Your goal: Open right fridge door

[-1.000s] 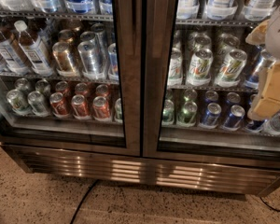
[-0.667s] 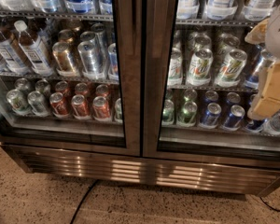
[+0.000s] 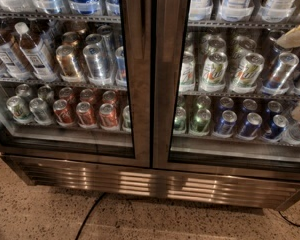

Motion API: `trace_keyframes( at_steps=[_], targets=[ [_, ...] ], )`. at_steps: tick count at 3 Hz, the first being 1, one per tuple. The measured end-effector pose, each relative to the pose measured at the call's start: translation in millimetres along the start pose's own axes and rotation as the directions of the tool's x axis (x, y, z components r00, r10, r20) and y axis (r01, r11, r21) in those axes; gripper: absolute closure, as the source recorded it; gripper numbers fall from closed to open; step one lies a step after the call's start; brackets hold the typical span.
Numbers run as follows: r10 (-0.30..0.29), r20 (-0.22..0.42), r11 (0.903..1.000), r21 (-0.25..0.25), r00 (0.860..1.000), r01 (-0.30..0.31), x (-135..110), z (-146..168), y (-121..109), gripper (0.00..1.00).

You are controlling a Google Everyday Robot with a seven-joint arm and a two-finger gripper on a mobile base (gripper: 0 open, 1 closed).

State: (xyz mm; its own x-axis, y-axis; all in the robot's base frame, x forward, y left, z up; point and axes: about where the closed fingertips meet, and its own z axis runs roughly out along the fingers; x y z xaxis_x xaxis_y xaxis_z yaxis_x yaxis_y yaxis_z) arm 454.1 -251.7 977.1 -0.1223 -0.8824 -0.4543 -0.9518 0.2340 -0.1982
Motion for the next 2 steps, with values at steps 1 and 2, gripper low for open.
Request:
trace_keyframes(
  at_steps=[1,2],
  targets=[
    [0.020,0.202,0.9979,-0.064,0.979,-0.007,19,2,-11,0.00],
    [0.053,0.394,0.9947,-0.102,0.918,-0.014,-1,-1,-20,0.00]
  ],
)
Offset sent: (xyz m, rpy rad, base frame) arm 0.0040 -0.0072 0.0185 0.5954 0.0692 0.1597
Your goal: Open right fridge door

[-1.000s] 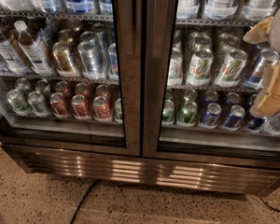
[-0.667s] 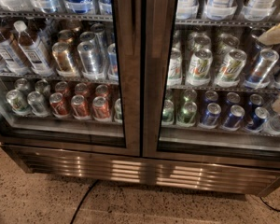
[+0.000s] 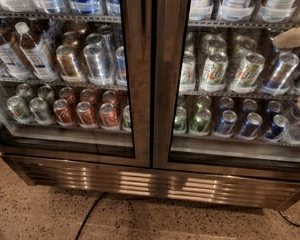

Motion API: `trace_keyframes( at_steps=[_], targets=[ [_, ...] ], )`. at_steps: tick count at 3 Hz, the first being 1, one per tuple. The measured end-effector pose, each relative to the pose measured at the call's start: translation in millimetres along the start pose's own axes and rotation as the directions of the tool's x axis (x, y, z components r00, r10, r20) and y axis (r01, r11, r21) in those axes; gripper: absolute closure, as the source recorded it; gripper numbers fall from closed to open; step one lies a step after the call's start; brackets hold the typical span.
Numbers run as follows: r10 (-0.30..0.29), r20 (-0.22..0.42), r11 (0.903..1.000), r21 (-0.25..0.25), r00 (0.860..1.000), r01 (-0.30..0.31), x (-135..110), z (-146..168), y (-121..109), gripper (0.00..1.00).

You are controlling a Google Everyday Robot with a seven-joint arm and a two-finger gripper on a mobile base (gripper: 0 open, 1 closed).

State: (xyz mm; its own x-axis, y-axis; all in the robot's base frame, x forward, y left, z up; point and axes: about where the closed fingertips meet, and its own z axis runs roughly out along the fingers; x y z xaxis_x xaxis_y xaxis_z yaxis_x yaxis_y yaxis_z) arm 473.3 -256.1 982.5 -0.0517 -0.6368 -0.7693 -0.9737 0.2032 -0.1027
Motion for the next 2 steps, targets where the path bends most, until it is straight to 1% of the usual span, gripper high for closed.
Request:
trace_keyframes(
  at_steps=[1,2],
  targets=[
    [-0.007,0.007,0.9999,0.011,1.000,0.007,-2,2,-1,0.00],
    [0.007,0.030,0.9989,0.046,1.000,-0.009,13,-7,40,0.00]
  ],
)
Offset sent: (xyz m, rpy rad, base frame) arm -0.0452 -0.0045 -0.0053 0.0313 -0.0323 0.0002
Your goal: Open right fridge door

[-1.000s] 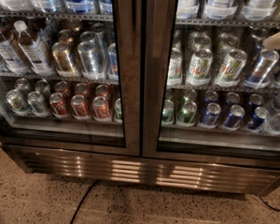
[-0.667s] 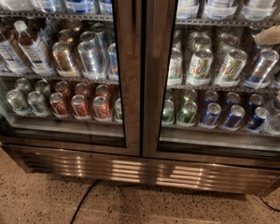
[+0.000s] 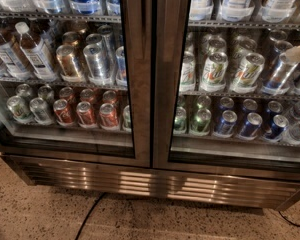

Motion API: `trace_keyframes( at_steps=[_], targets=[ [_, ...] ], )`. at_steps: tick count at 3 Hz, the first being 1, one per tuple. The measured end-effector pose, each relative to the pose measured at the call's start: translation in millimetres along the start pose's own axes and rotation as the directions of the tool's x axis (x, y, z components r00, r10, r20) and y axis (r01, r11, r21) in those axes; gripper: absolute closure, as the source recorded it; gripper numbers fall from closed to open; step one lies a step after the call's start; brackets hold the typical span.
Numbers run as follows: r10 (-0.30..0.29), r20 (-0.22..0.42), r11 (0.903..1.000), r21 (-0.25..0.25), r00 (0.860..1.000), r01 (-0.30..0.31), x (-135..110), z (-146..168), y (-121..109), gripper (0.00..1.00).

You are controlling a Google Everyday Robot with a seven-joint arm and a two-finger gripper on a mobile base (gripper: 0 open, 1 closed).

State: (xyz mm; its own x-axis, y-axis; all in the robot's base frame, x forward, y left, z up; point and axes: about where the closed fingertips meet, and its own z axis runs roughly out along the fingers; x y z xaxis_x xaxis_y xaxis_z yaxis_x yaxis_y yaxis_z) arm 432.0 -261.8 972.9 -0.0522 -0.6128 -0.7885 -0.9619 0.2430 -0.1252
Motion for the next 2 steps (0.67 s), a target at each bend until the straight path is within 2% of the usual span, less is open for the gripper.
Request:
trace_keyframes(
  at_steps=[1,2],
  targets=[
    [0.000,0.001,1.0000,0.001,1.000,0.000,0,0,-1,0.00],
    [-0.035,0.009,0.9985,-0.042,0.999,0.036,-16,19,-1,0.00]
  ],
)
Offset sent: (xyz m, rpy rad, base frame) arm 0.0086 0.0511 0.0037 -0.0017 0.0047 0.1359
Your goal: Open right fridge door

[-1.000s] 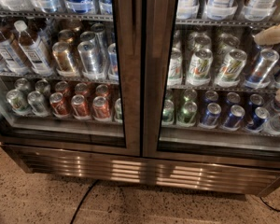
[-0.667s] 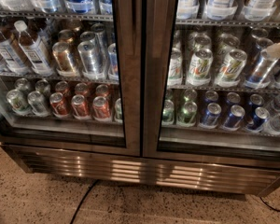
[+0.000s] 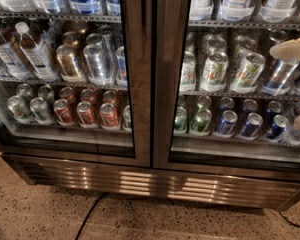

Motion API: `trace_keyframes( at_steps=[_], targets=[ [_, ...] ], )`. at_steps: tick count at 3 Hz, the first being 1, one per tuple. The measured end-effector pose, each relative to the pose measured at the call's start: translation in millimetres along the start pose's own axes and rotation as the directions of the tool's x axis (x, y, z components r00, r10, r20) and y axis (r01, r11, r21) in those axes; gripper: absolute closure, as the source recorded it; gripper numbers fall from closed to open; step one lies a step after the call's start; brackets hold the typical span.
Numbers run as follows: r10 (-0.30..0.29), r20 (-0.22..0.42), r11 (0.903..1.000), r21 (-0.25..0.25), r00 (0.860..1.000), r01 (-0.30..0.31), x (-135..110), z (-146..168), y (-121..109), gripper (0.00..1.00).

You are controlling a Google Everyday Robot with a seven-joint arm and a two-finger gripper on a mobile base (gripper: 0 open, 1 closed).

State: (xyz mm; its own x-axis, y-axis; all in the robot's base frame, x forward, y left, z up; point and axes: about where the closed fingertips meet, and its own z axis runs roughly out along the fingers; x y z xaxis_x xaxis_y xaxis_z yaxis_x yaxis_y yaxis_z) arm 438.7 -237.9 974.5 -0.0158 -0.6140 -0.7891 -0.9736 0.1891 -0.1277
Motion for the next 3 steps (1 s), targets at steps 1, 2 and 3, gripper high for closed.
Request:
trace_keyframes(
  at_steps=[1,2,3],
  targets=[
    [-0.064,-0.001,0.9962,-0.059,0.998,0.063,-27,30,7,0.00],
    [-0.104,-0.005,0.9899,-0.098,0.995,0.103,-44,50,14,0.00],
    [-0.104,-0.004,0.9899,-0.098,0.995,0.103,-44,50,14,0.00]
  ],
)
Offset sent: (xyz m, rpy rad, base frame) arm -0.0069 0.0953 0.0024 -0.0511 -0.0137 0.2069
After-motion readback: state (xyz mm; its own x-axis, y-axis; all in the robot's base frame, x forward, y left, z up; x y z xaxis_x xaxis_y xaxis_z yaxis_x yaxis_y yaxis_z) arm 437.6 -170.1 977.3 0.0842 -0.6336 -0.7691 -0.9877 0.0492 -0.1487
